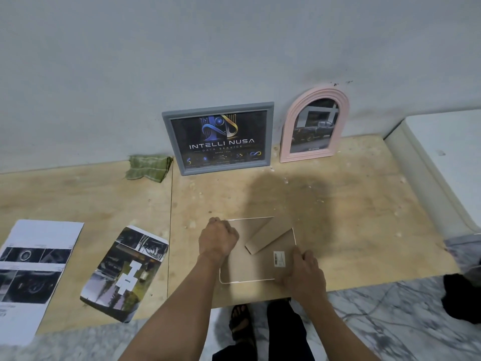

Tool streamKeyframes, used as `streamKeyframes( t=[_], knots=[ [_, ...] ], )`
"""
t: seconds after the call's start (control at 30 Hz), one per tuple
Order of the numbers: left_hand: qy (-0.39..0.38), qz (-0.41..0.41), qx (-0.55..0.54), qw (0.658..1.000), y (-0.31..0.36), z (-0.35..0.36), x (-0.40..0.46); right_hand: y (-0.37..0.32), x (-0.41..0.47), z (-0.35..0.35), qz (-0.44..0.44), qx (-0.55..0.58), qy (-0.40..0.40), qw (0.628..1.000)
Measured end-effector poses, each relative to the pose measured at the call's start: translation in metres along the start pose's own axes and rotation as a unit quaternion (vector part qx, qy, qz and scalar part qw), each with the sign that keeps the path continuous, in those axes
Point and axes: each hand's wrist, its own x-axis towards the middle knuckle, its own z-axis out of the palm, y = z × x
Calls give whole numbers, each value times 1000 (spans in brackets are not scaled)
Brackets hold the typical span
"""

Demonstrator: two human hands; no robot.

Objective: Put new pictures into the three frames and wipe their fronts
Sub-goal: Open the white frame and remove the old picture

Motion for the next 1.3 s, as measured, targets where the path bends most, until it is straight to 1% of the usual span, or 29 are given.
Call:
streamKeyframes(
  t=[0.07, 0.2, 0.33, 0.47, 0.57, 0.67, 0.9, 1.17, 1.3],
  knots=[
    [8, 6, 3, 1000, 1, 3, -2, -1, 1, 0, 7, 6, -3, 1000],
    [-6, -8, 15, 1000, 4, 3, -1, -2, 2, 0, 14, 5, -5, 1000],
    [-15, -52, 1, 999, 14, -1, 1, -2, 4, 2, 18, -9, -4, 1000],
    [-34, -104, -28, 994, 20, -10, 5, 0, 5, 6, 16, -14, 7, 1000],
    [-22, -141, -64, 988, 23, -15, 5, 1, 5, 8, 11, -21, 11, 1000],
    [-9, -159, -93, 983, 25, -19, 3, -1, 5, 5, 15, -7, -2, 1000],
    [-18, -209, -184, 960, 12, -23, -5, -2, 5, 3, 18, -16, 0, 1000],
    [-1, -211, -271, 939, 9, -22, -22, -4, 5, 2, 27, 11, -8, 1000],
    [25, -210, -283, 935, 9, -16, -28, -5, 4, 2, 28, 16, -7, 999]
  ],
)
